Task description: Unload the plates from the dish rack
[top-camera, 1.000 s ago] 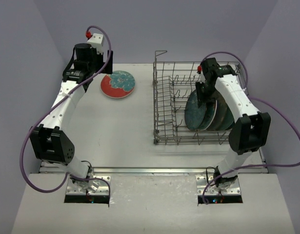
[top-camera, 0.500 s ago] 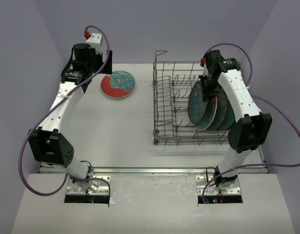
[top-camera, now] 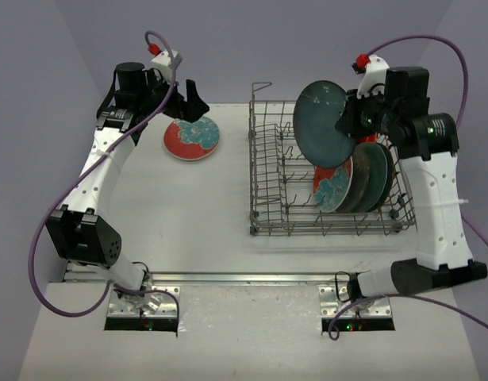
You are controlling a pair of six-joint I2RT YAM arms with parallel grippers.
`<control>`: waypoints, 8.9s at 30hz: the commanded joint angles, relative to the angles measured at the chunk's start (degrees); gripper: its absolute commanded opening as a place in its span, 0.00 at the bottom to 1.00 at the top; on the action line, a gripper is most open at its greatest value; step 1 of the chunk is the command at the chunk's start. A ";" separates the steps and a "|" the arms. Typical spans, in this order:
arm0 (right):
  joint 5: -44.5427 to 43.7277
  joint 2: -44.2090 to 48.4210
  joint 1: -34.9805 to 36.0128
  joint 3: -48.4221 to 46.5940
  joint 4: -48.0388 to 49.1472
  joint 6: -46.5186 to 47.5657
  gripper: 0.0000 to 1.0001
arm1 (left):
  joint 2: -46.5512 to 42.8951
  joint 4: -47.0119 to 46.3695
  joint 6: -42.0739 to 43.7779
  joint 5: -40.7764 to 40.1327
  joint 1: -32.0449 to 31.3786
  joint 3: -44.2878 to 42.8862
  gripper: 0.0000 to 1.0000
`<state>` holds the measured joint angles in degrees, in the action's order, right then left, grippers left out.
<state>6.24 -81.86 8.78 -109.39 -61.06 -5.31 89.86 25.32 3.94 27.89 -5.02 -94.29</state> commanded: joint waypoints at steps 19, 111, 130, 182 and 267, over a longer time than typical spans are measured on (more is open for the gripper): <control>43.42 -9.55 8.53 -7.76 26.52 -8.48 0.00 | 1.63 -18.38 -22.67 41.20 -8.26 -0.99 0.72; 14.71 -14.47 -13.88 -5.66 -0.70 -5.30 0.99 | 37.64 10.48 -4.68 -21.24 7.01 -16.81 1.00; 2.37 -10.19 -7.63 1.05 -1.01 4.76 0.83 | 11.12 -8.83 -1.48 -28.90 6.60 -3.04 1.00; -4.43 -15.48 -6.85 17.90 -0.53 -5.16 0.31 | -4.45 -10.27 8.93 -35.00 -6.24 9.23 1.00; 29.09 -6.03 -16.74 4.49 15.36 -13.80 0.99 | 28.77 -16.63 -32.67 26.16 18.40 -12.63 0.00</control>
<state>37.47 -88.07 -6.19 -104.31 -42.34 -22.05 116.38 9.62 -31.34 52.61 14.23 -102.50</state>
